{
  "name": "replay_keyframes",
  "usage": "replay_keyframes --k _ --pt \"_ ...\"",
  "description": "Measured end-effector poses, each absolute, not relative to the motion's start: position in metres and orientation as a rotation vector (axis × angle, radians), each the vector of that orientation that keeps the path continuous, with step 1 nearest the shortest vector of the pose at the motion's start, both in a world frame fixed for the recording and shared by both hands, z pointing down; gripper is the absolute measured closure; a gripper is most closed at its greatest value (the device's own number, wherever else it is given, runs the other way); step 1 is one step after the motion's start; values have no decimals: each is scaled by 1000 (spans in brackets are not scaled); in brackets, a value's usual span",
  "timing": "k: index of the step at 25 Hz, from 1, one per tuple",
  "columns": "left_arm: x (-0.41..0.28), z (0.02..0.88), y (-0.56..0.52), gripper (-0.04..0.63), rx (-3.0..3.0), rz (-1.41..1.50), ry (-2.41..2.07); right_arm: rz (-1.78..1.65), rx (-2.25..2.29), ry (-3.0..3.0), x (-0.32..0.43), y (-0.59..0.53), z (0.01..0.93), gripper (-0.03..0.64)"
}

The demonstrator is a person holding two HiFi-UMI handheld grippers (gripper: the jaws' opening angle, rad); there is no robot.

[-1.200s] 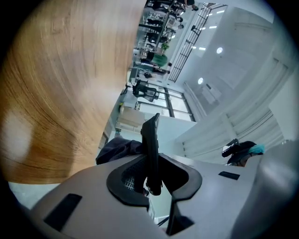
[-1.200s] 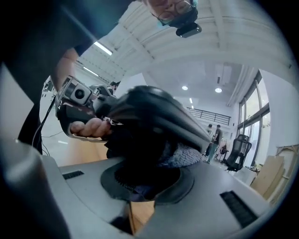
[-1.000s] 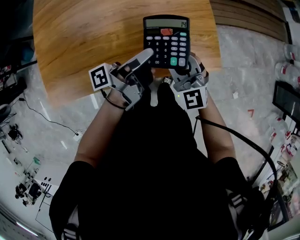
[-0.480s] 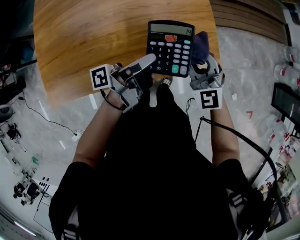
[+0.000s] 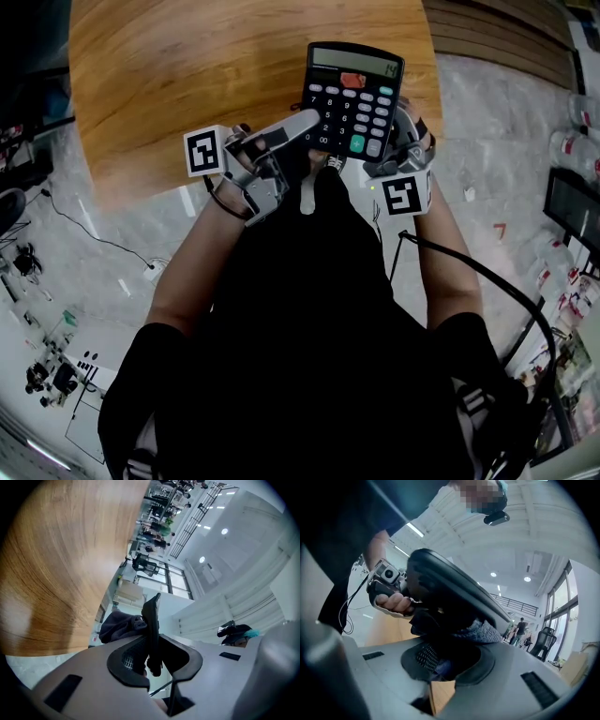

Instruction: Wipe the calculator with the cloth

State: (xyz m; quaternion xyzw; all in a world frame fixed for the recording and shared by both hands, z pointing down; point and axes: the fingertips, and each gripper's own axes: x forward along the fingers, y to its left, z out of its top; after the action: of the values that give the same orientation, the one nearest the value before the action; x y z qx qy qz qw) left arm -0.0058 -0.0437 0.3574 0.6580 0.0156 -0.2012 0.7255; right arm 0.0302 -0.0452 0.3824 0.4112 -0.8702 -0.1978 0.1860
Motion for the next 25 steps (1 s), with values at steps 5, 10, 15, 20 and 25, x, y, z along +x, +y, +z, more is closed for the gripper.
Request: replay_keyframes --k 5,10,15,20,25 --pt "-14 362 -51 522 1462 -444 -3 -507 1136 -2505 15 -28 381 557" --pt "-19 362 -54 522 1481 -453 -28 -511 1136 -2521 26 -13 372 557" --pt "-16 364 -50 522 1473 -430 4 -521 1215 -2449 63 -33 374 557" --pt "-15 363 -49 522 1473 -411 48 -521 1234 -2431 66 -61 382 557" --pt "-13 364 -50 522 1493 -370 86 -533 1159 -2459 37 -78 390 557"
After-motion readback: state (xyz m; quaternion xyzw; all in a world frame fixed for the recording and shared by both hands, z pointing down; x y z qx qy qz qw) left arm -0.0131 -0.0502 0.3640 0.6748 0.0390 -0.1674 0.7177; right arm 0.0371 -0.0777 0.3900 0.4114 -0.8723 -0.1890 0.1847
